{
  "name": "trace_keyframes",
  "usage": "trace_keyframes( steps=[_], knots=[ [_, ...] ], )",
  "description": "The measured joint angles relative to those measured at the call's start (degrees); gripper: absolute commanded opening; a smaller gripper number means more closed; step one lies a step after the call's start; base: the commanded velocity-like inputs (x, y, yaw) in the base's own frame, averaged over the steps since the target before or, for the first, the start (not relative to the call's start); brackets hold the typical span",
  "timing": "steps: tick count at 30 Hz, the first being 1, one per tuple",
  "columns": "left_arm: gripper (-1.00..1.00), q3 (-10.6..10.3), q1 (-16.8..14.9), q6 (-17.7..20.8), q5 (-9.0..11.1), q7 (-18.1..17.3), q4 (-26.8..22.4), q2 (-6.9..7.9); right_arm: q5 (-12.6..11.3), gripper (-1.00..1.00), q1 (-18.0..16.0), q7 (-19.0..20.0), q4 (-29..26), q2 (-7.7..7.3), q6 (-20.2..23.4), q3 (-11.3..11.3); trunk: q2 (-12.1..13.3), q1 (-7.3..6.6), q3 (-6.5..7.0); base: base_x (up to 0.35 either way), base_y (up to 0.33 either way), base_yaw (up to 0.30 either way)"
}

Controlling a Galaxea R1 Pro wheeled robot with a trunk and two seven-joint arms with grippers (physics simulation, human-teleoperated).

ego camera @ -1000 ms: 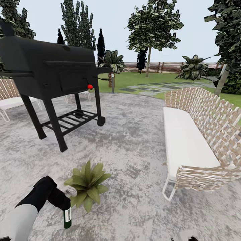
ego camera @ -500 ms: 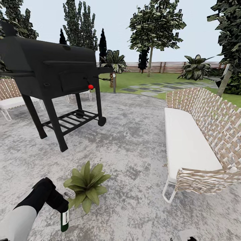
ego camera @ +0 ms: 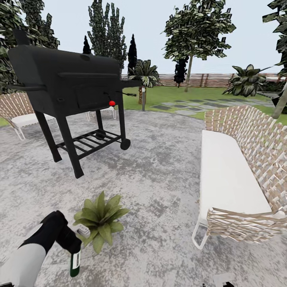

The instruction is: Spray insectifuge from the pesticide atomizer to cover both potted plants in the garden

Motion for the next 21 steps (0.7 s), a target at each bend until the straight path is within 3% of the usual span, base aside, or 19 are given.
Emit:
trace_keyframes(
  steps=[3,6,9,12,21],
  knots=[
    [-1.00,0.02,-0.52,1.78,-0.20,-0.15,-0.03,-0.19,0.01,1.00,0.00,-0.02,0.00,0.00,0.00,0.00,0.00,0.00,0.00,0.000,-0.011,0.001],
    [-1.00,-0.25,-2.10,7.32,-0.03,-0.18,-0.08,-0.46,0.00,1.00,0.00,-0.01,0.00,0.00,0.00,0.00,0.00,0.00,0.00,0.000,-0.003,0.000],
    [-1.00,-2.33,-4.06,11.22,0.14,-0.20,-0.02,-0.60,0.01,1.00,0.00,0.01,0.00,0.00,0.00,0.00,0.00,0.00,0.00,0.000,0.000,0.000],
    [-1.00,-3.26,-4.49,12.13,0.41,-0.16,0.00,-0.54,0.01,1.00,0.00,0.02,0.00,0.00,0.00,0.00,0.00,0.00,0.00,0.000,0.000,0.000],
    [-1.00,-3.22,-2.30,11.68,0.66,0.23,0.57,0.38,0.01,1.00,0.00,0.01,0.00,-0.01,0.00,-0.01,0.00,0.00,0.00,0.000,0.000,0.029]
  ],
)
